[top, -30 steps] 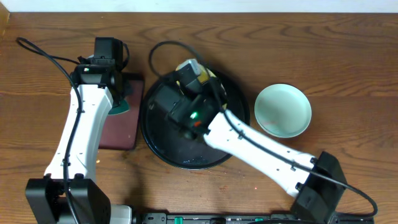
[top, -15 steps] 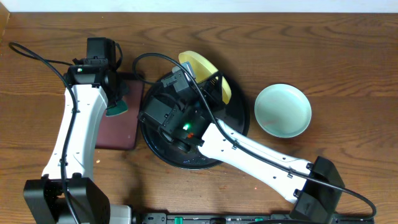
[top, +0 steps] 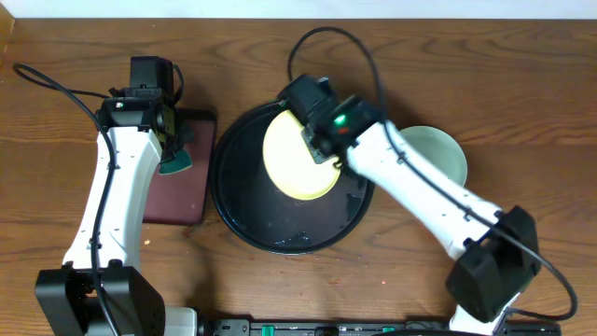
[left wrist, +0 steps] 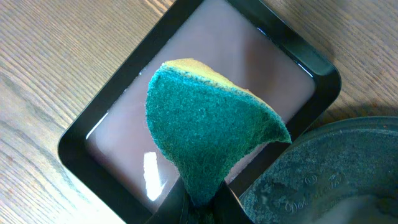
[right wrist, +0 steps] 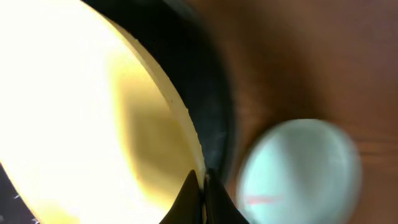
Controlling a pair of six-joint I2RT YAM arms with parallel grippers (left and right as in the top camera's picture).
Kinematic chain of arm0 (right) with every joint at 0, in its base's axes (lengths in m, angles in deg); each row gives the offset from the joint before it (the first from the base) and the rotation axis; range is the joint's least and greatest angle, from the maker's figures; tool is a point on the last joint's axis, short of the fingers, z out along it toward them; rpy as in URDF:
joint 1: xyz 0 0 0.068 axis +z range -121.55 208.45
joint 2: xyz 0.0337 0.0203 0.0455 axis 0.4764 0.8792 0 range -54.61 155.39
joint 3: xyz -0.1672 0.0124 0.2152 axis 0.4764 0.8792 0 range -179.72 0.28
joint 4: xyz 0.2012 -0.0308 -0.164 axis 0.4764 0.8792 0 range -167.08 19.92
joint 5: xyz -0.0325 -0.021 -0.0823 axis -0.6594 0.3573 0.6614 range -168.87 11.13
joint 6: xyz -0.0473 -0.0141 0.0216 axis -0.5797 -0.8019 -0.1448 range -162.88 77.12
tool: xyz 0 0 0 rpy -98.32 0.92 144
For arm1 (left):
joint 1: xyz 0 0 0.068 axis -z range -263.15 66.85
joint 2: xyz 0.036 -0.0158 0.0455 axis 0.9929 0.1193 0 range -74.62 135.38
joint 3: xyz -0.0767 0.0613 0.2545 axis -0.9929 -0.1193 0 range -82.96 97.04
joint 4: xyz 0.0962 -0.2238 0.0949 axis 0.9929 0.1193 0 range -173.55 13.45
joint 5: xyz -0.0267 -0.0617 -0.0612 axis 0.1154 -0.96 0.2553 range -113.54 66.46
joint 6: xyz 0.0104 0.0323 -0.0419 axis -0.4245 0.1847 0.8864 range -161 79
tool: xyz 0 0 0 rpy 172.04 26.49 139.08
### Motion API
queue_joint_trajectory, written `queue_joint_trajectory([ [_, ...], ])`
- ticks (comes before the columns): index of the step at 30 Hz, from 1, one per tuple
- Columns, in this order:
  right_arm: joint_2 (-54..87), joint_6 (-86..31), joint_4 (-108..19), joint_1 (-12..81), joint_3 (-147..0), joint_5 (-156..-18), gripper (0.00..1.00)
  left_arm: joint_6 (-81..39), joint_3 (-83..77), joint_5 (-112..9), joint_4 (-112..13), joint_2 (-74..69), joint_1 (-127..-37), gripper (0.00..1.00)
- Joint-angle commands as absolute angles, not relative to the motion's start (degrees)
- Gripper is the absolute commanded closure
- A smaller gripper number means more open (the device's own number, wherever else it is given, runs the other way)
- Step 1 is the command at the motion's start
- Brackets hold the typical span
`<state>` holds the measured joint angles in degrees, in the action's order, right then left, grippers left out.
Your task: Clean dirty plates on tray and stack at the side
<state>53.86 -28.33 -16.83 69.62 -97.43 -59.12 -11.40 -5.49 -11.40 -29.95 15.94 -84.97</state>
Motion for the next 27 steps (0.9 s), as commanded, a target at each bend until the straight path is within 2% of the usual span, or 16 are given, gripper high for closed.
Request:
queue_joint_trajectory([
  [1,50.21,-32.94,-17.45,62.69,-97.52,-84.70,0.99,-12.21,-5.95,-11.07,-29.75,16.07,-85.23,0.93],
  [4,48.77,-34.23,-17.16,55.85,-97.52,-93.40,0.99,-12.21,-5.95,-11.07,-29.75,16.07,-85.23,0.92],
  [9,47.61,-34.19,-14.04,45.03,-97.52,-95.38,0.99,-12.23,-5.95,-11.07,-29.56,16.07,-85.23,0.93],
  [11,47.72,-33.82,-10.06,38.62,-97.48,-91.97,0.99,-12.23,-5.95,-11.07,-29.49,16.07,-85.23,0.93],
  [15,47.72,-32.64,-5.05,31.50,-96.43,-83.54,0.99,-12.23,-5.95,-11.07,-29.27,16.07,-85.23,0.92],
  [20,47.72,-31.70,-5.21,26.30,-90.55,-78.58,0.99,-12.25,-5.95,-11.07,-29.14,16.07,-85.23,0.93],
  [27,47.72,-29.91,-13.60,22.21,-78.53,-77.22,0.99,-12.25,-5.95,-11.05,-29.14,16.07,-85.23,0.93],
])
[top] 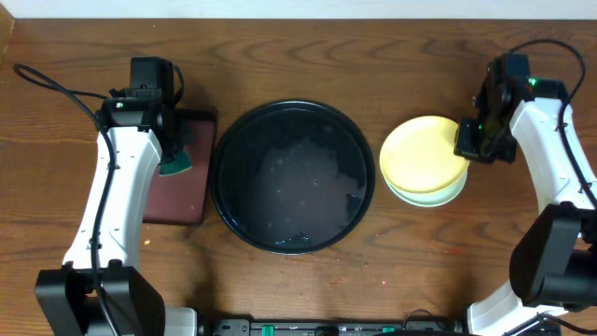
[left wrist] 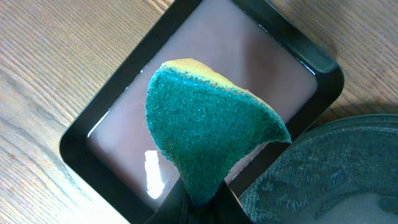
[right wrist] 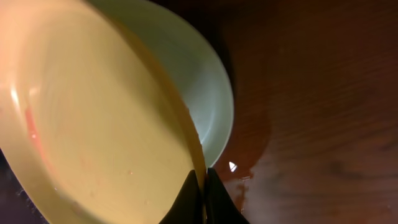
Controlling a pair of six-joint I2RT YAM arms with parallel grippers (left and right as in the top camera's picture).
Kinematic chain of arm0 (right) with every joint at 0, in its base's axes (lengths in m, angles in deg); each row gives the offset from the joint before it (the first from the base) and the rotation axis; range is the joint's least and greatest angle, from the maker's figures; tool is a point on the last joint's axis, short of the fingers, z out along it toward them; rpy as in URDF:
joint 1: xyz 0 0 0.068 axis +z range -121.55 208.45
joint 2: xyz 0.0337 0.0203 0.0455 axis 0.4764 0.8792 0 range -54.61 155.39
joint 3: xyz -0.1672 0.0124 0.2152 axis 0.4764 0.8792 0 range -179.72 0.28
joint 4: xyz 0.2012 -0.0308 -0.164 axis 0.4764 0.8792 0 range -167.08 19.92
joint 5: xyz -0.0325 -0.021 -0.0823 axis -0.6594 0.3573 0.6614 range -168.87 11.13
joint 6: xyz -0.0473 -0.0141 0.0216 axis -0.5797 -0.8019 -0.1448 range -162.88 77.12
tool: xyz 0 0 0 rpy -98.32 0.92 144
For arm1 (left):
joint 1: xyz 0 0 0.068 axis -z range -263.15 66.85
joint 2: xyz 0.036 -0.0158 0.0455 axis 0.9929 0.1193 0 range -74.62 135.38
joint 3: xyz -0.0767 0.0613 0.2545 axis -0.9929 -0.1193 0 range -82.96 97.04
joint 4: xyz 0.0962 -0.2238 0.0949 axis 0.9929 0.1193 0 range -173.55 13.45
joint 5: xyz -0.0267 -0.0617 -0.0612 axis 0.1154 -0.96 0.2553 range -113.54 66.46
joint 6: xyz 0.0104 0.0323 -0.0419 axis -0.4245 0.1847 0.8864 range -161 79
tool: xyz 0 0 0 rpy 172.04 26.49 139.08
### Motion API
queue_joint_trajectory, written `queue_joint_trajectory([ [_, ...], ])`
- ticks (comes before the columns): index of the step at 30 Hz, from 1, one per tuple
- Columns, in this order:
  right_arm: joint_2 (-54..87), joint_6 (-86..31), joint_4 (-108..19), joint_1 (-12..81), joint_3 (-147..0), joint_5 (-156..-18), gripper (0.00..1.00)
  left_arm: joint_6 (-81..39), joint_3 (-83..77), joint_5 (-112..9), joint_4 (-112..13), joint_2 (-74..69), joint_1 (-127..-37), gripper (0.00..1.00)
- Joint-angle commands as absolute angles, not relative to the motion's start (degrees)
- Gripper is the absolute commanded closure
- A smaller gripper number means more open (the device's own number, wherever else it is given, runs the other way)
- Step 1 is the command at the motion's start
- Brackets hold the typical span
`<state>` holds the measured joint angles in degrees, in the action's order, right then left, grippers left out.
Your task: Clean dirty plates on tray and stack at the side
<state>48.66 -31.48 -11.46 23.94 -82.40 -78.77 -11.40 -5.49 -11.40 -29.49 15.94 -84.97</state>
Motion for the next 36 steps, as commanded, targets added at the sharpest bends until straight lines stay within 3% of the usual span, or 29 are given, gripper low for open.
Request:
queue_joint_trajectory([
  [1,47.72,-29.60,-15.37,21.73,-76.87,-77.37,0.99,-12.25,-5.95,-11.05,-29.14,16.07,-85.23,0.93],
  [3,47.72,-29.62,-17.75,21.53,-75.18,-78.45,0.96,-12.25,-5.95,-11.05,-29.14,16.07,-85.23,0.93],
  [8,47.72,-29.67,-20.31,22.60,-74.77,-80.50,0.73,-13.47,-5.95,-10.88,-29.16,16.07,-85.23,0.93],
  [11,47.72,-29.93,-20.53,23.61,-75.16,-82.88,0.67,-15.88,-5.95,-10.88,-29.16,16.07,-85.23,0.92],
  [17,47.70,-36.53,-17.18,28.68,-81.94,-89.85,0.54,-31.35,-5.95,-10.88,-31.02,17.28,-85.23,0.93],
  [23,47.70,-37.40,-17.03,35.50,-88.69,-89.53,0.30,-37.34,-5.95,-10.94,-34.63,24.62,-85.23,0.93],
  [33,47.70,-37.40,-15.54,37.92,-90.09,-87.71,0.26,-35.16,-5.95,-11.09,-33.73,37.36,-85.23,0.92],
  [35,47.70,-37.40,-15.54,37.92,-90.09,-87.71,0.23,-35.16,-5.95,-11.09,-33.71,37.63,-85.23,0.83],
  [36,47.70,-37.40,-15.57,37.92,-90.11,-87.71,0.22,-35.16,-5.89,-11.09,-33.69,37.54,-85.23,0.71],
])
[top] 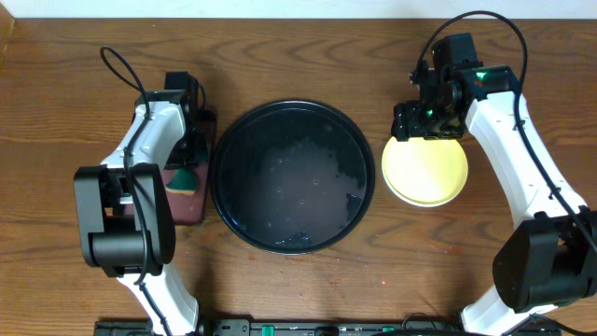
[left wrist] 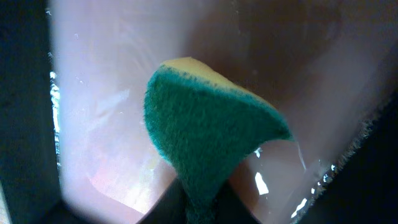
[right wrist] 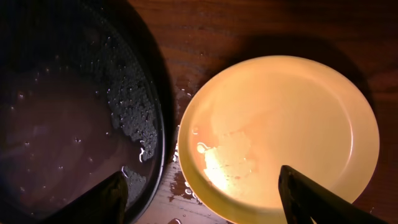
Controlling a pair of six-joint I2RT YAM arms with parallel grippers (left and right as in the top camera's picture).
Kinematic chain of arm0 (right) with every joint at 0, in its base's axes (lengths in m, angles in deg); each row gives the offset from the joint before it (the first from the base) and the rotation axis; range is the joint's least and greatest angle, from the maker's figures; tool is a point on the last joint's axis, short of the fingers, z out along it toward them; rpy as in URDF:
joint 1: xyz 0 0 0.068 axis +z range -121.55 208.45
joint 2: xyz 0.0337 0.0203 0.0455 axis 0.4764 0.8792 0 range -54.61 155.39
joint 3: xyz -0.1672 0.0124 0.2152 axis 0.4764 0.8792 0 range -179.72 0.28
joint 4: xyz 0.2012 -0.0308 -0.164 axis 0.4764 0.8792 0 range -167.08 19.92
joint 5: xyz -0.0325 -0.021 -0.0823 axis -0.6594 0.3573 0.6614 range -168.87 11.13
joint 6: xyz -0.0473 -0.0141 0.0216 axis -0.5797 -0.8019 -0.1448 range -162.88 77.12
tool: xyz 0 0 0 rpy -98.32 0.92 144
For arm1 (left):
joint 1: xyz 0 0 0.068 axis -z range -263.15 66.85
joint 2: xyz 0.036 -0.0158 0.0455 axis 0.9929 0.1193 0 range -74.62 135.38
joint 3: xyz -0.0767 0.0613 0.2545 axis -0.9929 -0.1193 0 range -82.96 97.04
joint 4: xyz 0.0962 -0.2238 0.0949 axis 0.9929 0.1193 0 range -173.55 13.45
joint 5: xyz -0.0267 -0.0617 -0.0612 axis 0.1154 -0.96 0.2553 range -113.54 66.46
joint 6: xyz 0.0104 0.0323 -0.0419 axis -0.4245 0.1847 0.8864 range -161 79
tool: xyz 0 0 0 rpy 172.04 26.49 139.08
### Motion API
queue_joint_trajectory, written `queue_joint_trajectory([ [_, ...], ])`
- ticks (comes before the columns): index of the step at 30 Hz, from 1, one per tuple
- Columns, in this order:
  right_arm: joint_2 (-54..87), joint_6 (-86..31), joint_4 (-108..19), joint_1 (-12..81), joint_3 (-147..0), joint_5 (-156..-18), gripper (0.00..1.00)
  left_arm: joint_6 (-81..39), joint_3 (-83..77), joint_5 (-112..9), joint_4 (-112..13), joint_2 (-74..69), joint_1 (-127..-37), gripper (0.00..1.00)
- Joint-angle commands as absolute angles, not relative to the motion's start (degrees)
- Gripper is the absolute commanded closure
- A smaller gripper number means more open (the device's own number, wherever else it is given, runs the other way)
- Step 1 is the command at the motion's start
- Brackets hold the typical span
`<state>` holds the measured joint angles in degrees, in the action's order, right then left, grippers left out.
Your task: Clean dirty plates on tray and stack at the side
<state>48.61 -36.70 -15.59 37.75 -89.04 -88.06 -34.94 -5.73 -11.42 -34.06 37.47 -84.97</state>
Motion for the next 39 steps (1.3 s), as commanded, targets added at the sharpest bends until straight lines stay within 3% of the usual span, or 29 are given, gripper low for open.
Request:
queue_joint_trajectory([
  [1,47.67,-37.40,-15.57,37.92,-90.15,-87.71,0.21,-35.13,-5.73,-11.12,-33.58,37.25,-85.23,0.59],
  [5,47.61,-37.42,-14.65,37.92,-91.49,-87.71,0.19,-35.16,-3.63,-11.09,-31.24,35.72,-85.23,0.29],
  [12,47.61,-37.84,-11.52,37.92,-99.42,-86.66,0.15,-32.75,4.82,-11.12,-24.44,27.11,-85.21,0.27],
  [16,47.26,-37.84,-6.54,37.86,-109.54,-81.96,0.01,-28.64,7.49,-11.09,-25.10,17.80,-85.21,0.26],
  [23,43.13,-37.82,4.83,37.88,-124.16,-76.13,0.01,-28.66,7.49,-11.07,-25.07,7.44,-85.21,0.26],
  [30,36.09,-34.12,4.74,37.92,-125.13,-85.42,0.01,-28.66,7.49,-11.07,-25.07,5.47,-85.21,0.26],
  [39,33.36,-37.66,9.31,37.86,-125.06,-82.05,0.01,-28.66,7.43,-11.07,-25.07,5.76,-85.21,0.26],
])
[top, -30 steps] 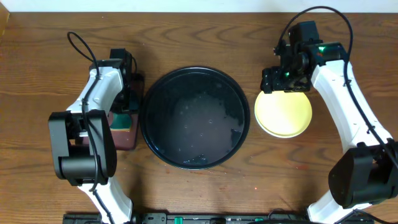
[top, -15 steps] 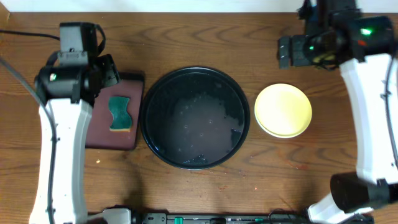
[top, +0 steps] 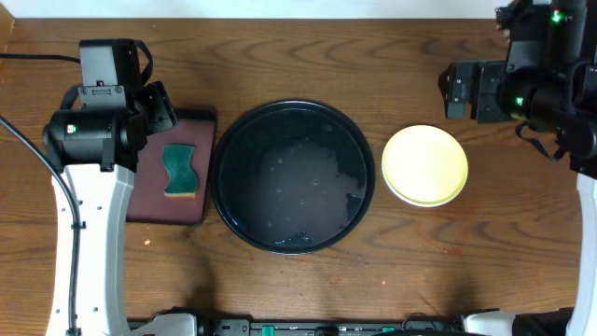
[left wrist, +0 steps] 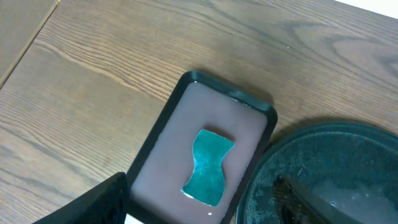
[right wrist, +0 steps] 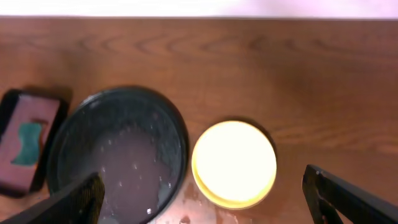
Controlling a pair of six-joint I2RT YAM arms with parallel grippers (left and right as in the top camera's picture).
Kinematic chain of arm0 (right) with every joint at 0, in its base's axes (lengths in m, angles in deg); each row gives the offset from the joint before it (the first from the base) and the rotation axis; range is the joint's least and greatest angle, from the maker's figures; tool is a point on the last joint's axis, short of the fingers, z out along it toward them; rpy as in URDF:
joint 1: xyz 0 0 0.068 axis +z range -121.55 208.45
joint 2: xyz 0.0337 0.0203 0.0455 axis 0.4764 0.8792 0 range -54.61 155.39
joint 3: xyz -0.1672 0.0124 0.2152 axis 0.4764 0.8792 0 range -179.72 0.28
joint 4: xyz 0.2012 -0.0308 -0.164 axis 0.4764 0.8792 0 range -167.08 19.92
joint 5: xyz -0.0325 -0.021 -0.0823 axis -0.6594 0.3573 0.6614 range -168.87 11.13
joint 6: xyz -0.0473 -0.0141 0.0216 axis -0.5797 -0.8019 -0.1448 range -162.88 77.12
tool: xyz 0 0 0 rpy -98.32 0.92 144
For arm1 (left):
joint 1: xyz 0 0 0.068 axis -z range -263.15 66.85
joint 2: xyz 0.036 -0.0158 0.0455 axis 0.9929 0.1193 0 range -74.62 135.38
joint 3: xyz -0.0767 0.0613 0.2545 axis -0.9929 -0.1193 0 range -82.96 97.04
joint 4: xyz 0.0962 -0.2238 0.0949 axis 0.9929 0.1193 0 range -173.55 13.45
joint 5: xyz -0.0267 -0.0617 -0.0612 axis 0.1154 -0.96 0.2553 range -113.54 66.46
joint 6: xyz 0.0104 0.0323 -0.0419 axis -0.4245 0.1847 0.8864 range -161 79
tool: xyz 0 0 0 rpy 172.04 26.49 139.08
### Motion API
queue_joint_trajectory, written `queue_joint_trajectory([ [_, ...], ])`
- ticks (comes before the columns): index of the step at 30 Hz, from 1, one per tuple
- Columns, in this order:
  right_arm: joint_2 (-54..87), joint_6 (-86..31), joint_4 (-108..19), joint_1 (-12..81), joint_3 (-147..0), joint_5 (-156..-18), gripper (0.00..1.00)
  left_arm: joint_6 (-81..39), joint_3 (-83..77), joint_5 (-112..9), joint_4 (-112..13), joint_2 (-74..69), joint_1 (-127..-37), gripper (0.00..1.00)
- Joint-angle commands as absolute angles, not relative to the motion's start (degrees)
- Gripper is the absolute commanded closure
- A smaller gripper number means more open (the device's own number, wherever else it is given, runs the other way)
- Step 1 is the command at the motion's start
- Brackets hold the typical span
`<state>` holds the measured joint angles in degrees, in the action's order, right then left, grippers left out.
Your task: Clean dirty plates on tray and stack at the side
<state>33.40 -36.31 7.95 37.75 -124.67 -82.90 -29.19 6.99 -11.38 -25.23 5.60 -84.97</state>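
Note:
The round black tray (top: 294, 177) holds only water and suds, no plates. Right of it a yellow plate (top: 425, 165) lies flat on top of a pale green one, whose rim barely shows. The green sponge (top: 179, 171) lies flat in the small rectangular dish (top: 149, 207) left of the tray. My left gripper (left wrist: 208, 206) hangs high above the dish, open and empty. High over the table, my right gripper (right wrist: 208, 208) is also open and empty, with the yellow plate (right wrist: 234, 163) far below it.
Brown wooden table (top: 298, 56) all around. The dish touches the tray's left rim. Wet spots sit on the wood between the tray and the plate stack. Arm cables loop over the back left and back right corners.
My left gripper has let go of the sponge, which now lies flat in the dish, and has risen high above it. My right gripper has risen far above the stacked plates.
My right gripper first held the yellow plate by its rim over the tray while my left held the sponge above the dish. Then the plate was tilted onto the green plate, then lay flat and released. The sponge went down into the dish; now both grippers are open and raised.

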Motion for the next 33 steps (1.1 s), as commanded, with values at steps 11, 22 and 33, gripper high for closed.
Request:
queue_joint_trajectory([
  [11,28.31,-42.36,-1.77,34.45,-114.52,-81.31,0.01,-28.66,7.38,-11.07,-25.05,5.76,-85.21,0.26],
  [22,3.89,-46.47,-26.23,31.85,-77.70,-81.26,0.01,-28.66,7.38,-11.07,-25.07,5.76,-85.21,0.26],
  [33,-27.43,-47.06,-51.06,31.78,-39.53,-80.15,0.01,-28.66,7.38,-11.07,-25.07,5.76,-85.21,0.26],
])
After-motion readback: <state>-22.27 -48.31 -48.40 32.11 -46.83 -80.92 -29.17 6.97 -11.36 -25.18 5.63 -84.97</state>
